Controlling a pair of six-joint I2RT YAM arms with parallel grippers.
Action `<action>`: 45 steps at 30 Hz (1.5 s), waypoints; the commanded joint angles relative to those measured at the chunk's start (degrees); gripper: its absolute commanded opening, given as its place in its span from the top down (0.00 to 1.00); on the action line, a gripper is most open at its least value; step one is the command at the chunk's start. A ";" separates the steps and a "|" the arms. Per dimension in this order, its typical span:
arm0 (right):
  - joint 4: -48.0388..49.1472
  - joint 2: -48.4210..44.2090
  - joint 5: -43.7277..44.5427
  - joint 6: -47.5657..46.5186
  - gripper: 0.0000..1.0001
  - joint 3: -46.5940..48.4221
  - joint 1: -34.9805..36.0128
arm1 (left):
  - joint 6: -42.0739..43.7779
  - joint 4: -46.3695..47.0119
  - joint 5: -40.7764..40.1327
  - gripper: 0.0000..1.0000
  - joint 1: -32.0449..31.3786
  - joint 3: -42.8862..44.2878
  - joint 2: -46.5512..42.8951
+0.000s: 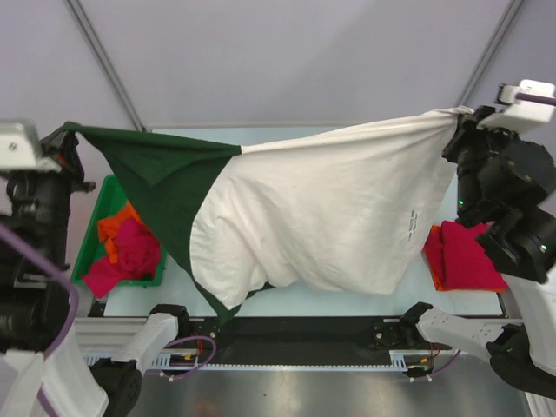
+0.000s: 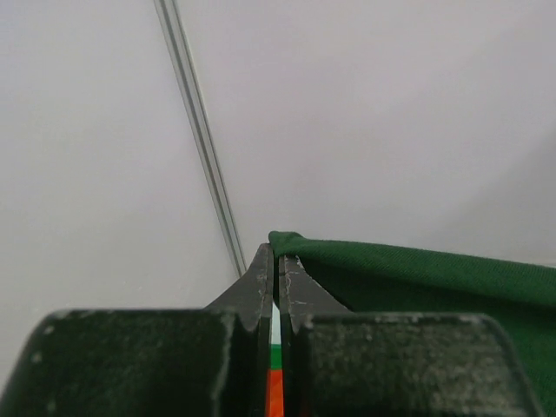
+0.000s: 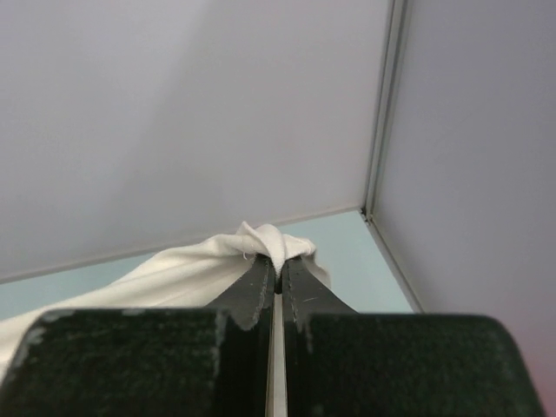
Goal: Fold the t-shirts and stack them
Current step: Flatten out the tshirt
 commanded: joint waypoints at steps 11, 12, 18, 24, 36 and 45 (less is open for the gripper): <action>8.93 27.44 -10.76 5.82 1.00 11.46 -19.58 | 3.39 8.65 -5.96 1.00 0.70 26.17 41.56; 8.93 28.85 -11.03 5.74 1.00 13.39 -20.10 | 3.39 7.43 -6.05 1.00 0.70 32.65 43.85; 10.32 32.21 -10.52 2.76 1.00 20.89 -16.43 | 2.95 8.46 -4.82 1.00 0.34 31.78 44.59; 13.40 27.03 -4.01 -4.98 1.00 17.46 -7.99 | 3.56 10.50 -3.76 1.00 0.43 23.75 32.28; 29.78 4.01 19.62 -27.16 1.00 -3.63 16.52 | -1.80 0.75 -0.77 1.00 0.43 3.45 2.84; 65.62 3.90 28.61 -61.15 1.00 -6.90 31.75 | -0.83 -6.12 -2.70 1.00 0.43 13.11 0.19</action>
